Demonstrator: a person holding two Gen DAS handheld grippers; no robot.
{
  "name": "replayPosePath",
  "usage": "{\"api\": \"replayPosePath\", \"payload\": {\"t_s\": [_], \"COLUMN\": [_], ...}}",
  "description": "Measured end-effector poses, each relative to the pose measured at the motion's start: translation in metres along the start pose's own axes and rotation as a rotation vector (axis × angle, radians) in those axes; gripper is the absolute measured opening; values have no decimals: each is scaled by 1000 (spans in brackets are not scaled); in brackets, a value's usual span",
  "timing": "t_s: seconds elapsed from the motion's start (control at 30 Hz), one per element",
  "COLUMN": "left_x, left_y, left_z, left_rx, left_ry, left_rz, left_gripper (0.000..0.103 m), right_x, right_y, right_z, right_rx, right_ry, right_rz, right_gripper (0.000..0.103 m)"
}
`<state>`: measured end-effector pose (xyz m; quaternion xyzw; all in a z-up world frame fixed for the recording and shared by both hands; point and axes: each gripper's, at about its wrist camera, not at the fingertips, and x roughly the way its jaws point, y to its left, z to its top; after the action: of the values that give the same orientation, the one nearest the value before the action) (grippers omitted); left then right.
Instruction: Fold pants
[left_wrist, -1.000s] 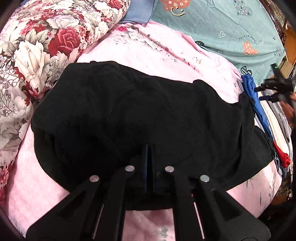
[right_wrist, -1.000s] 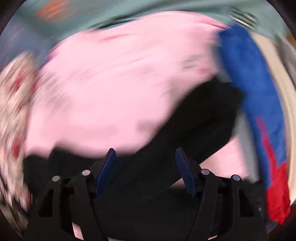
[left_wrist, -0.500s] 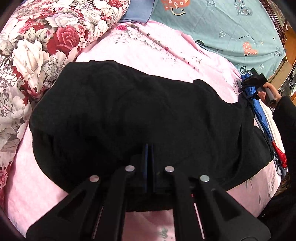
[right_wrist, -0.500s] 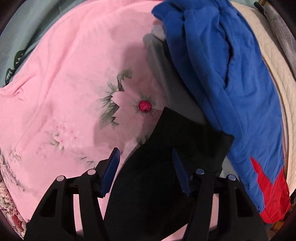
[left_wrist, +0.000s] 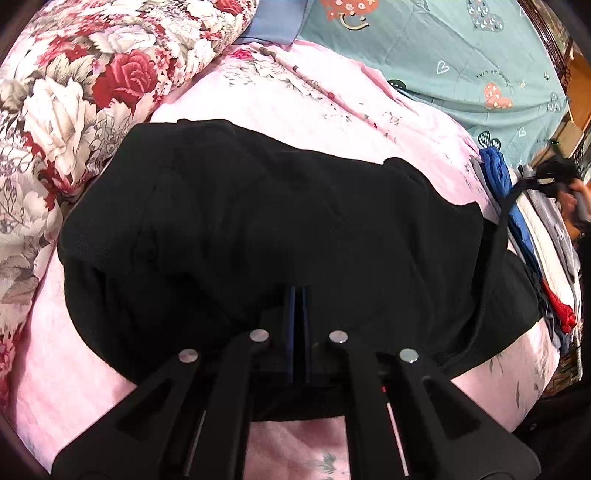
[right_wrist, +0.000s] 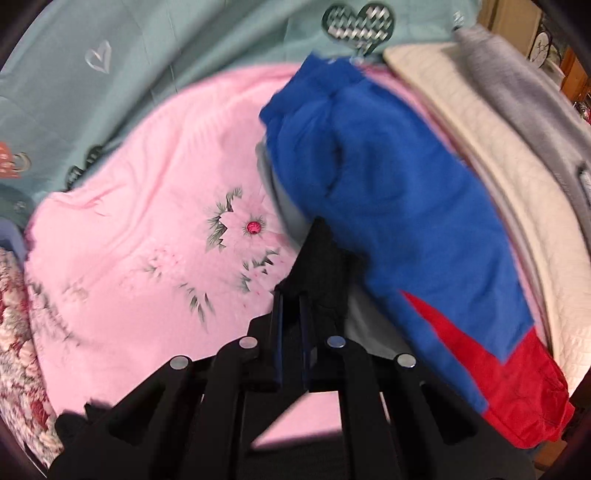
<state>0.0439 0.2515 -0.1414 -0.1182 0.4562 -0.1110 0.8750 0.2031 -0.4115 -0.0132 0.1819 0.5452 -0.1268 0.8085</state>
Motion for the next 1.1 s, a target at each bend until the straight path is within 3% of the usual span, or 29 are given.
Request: {"api": "replayPosePath", "payload": {"t_s": [0.1,0.2,0.4,0.47,0.67,0.7,0.77,0.83,0.93,0.97,1.0,1.1], "left_x": [-2,-5,-8,-6,-4,-5,-10,-18,-29,-31,-31,-18], "left_y": [-2,-3,-6,-9,-11,-11,-16,-27,-56,-69,-79,-115], "left_z": [1,3,5,7,10,10,9,6,2,2,1,2], "left_rx": [60,123,209,227,230,218,217,236,254,263,266,259], "left_ry": [18,48,101,113,130,132,125,108,82,70,63,71], "left_rz": [-2,-11,-6,6,20,23,33,36,-32,-56,-74,-140], "left_gripper": [4,5,5,5,5,5,5,6,8,15,27,31], "right_x": [-58,-75,-34,-4,18,16,10,-15,-46,-52,-53,-42], "right_y": [-34,-73,-130,-144,-138,-135,-125,-108,-79,-65,-46,8], "right_z": [-43,-93,-176,-183,-191,-192,-189,-191,-207,-214,-224,-256], "right_rx": [21,58,108,108,28,3,-51,-127,-237,-291,-370,-596], "right_ry": [-67,-97,-11,11,3,11,1,-72,-132,-132,-115,-56], "right_rz": [29,41,-4,-44,-111,-136,-223,-311,-186,-109,-18,121], "right_gripper": [7,7,7,7,8,9,27,30,38,39,40,40]}}
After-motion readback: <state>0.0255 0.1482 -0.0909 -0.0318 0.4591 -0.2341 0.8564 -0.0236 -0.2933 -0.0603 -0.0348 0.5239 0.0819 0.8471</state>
